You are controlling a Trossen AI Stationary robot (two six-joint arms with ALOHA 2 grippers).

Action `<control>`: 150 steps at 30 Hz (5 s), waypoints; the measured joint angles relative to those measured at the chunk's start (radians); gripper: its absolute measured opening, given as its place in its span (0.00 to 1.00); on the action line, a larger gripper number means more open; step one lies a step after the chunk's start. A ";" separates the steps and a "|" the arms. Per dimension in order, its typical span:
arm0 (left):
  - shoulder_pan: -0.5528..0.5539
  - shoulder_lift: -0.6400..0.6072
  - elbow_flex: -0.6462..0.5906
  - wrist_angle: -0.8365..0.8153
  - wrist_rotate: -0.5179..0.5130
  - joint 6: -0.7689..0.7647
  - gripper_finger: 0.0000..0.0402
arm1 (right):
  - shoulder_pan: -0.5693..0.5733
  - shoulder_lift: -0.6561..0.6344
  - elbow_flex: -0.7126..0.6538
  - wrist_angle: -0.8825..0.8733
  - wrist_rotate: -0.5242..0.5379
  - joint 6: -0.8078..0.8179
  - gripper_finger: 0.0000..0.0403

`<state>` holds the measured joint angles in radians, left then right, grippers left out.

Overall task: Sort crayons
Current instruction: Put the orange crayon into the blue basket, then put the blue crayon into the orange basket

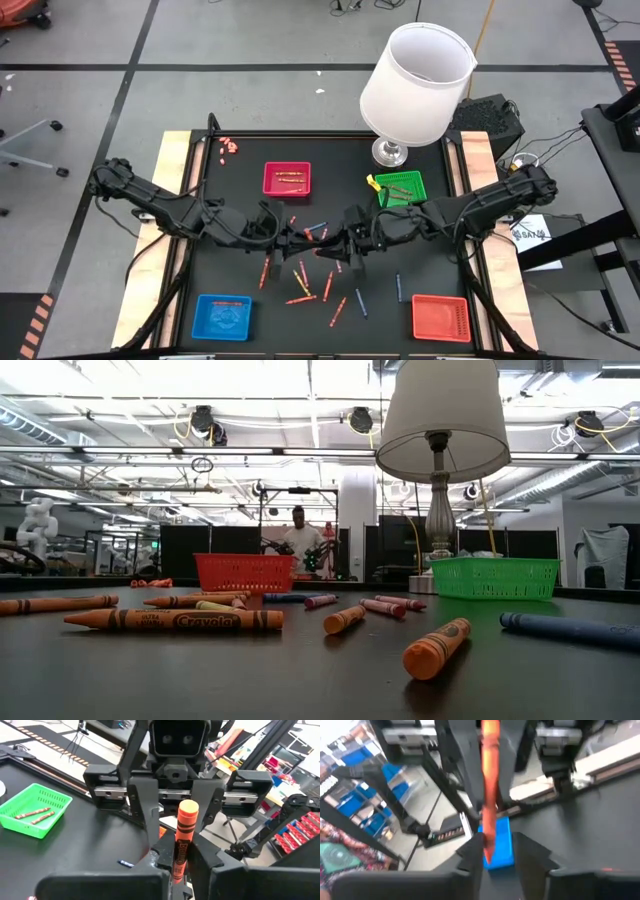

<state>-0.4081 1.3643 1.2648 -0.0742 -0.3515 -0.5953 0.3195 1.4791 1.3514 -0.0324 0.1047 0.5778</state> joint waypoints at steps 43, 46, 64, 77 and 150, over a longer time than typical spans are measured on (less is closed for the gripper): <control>-0.230 -0.153 0.000 -0.933 0.308 -0.386 0.06 | -0.013 -0.211 0.000 -0.807 -0.105 -0.083 0.45; -0.266 -0.114 0.000 -0.942 0.344 -0.386 0.06 | -0.013 -0.211 0.000 -0.817 -0.103 -0.127 0.45; -0.423 0.207 0.000 -0.938 0.420 -0.364 0.06 | -0.012 -0.211 0.000 -0.848 -0.105 -0.179 0.45; -0.514 0.362 0.000 -0.937 0.429 -0.367 0.06 | -0.012 -0.211 0.000 -0.849 -0.106 -0.171 0.45; -0.264 0.063 0.051 -0.926 0.342 -0.317 0.30 | 0.061 0.042 -0.001 -0.895 -0.161 0.896 0.45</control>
<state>-0.6724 1.4273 1.3155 -1.0000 -0.0097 -0.9123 0.3804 1.5216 1.3506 -0.9269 -0.0565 1.4740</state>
